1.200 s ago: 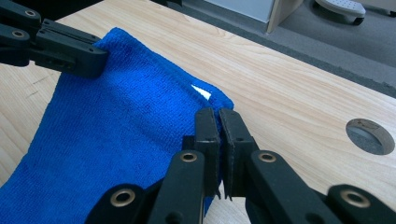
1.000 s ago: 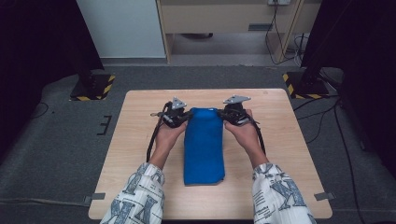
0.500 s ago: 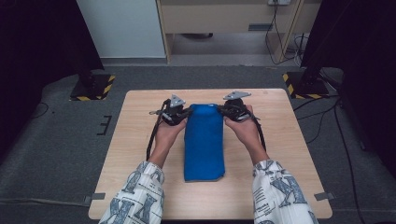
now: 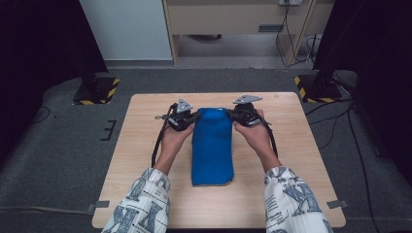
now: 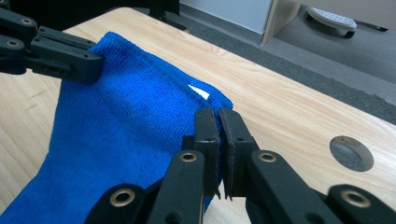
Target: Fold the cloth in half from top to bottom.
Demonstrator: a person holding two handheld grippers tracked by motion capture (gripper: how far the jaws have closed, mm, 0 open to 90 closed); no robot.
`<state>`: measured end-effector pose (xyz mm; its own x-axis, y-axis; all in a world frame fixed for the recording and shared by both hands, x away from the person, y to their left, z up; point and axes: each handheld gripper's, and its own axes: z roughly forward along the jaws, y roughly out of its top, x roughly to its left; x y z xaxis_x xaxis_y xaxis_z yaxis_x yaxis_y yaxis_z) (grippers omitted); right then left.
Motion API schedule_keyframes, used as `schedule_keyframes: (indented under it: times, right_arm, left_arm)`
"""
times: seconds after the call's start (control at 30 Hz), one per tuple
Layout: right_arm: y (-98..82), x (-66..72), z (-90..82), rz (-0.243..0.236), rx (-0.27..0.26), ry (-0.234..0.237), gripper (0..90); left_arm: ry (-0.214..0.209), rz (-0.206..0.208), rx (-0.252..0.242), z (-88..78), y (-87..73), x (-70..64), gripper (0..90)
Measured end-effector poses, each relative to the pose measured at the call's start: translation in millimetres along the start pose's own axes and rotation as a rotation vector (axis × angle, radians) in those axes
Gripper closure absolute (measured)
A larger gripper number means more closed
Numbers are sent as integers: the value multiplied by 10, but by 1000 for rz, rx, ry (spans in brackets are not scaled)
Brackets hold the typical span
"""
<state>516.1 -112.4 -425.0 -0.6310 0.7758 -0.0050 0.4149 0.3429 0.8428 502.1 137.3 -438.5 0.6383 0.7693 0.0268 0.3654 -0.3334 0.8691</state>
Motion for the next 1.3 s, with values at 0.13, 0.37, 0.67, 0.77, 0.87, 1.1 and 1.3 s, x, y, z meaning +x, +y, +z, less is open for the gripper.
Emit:
schedule_keyframes:
  times: [0.13, 0.37, 0.67, 0.77, 0.87, 1.1, 1.3]
  right_arm:
    - [-65, 37, -20, -10, 2, 10, 867]
    - [-123, 90, -101, -17, -6, 22, 867]
    - [-267, 148, -189, -21, -7, 40, 865]
    - [-312, 181, -222, -20, -8, 49, 864]
    - [-366, 229, -252, -33, -7, 58, 864]
    - [-520, 330, -281, -45, 1, 84, 860]
    - [-588, 374, -307, -52, 4, 94, 860]
  left_arm:
    - [-4, 13, 4, -26, -28, -11, 853]
    - [-19, 24, -6, -83, -86, -67, 850]
    - [-40, 27, -12, -141, -181, -148, 846]
    - [-45, 23, -14, -167, -227, -170, 845]
    - [-51, 17, -19, -194, -284, -193, 845]
    - [-62, 20, -9, -283, -413, -245, 843]
    - [-76, 13, -9, -324, -504, -294, 840]
